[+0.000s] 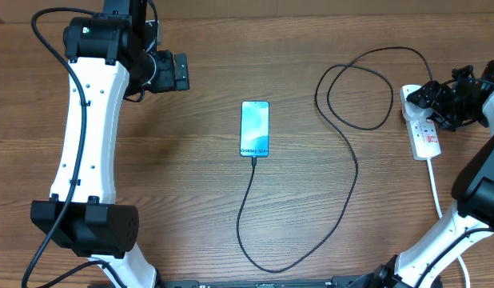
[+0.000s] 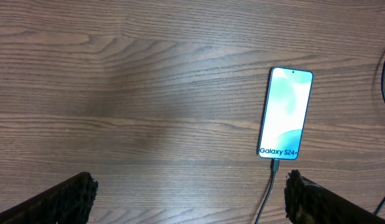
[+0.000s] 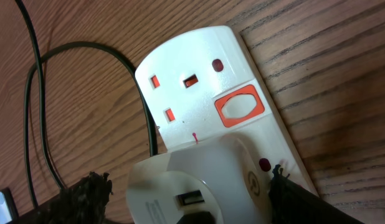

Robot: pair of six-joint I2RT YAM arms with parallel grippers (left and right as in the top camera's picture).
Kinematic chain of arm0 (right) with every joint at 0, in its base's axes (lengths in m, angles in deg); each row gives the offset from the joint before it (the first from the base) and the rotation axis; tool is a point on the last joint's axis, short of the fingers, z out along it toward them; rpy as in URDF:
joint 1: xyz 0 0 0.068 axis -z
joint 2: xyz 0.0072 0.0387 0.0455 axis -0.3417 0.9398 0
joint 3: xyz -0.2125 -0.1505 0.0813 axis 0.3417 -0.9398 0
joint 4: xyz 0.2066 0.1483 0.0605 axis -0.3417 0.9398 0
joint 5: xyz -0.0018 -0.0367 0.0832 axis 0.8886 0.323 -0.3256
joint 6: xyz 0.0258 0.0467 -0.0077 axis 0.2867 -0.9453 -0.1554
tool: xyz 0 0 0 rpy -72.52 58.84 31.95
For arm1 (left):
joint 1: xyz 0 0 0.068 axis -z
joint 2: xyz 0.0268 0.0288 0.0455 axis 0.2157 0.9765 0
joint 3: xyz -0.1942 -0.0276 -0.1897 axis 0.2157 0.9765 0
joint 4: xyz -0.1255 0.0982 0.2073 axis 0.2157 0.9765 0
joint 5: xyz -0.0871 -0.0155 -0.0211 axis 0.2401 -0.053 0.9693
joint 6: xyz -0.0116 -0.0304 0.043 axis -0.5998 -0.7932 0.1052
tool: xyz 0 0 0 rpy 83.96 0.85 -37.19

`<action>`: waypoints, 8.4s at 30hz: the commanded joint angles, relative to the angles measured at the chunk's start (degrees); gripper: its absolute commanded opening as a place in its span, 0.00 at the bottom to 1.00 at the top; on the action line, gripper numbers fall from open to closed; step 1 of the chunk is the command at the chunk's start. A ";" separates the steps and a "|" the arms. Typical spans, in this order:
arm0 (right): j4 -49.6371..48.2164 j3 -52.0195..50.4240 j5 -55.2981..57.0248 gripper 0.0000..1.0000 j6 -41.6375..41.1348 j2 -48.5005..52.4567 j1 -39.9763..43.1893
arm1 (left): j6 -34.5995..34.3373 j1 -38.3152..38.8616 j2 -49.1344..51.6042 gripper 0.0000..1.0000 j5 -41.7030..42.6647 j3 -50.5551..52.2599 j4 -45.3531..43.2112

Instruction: Plug charger to phone and switch on socket

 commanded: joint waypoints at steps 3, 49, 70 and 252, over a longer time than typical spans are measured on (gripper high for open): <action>1.79 0.42 3.93 0.83 -0.42 1.31 0.15 | 0.66 0.52 0.35 1.00 -0.37 -0.11 -0.26; 3.45 0.24 1.29 0.61 -0.39 1.31 0.04 | 0.66 0.52 0.35 1.00 -0.37 -0.11 -0.24; -0.11 0.31 6.91 1.00 -0.28 1.31 2.51 | 0.66 0.52 0.35 1.00 -0.37 -0.11 -0.26; 4.04 -2.60 -2.62 0.72 1.05 0.46 5.44 | 0.66 0.52 0.35 1.00 -0.37 -0.11 -0.26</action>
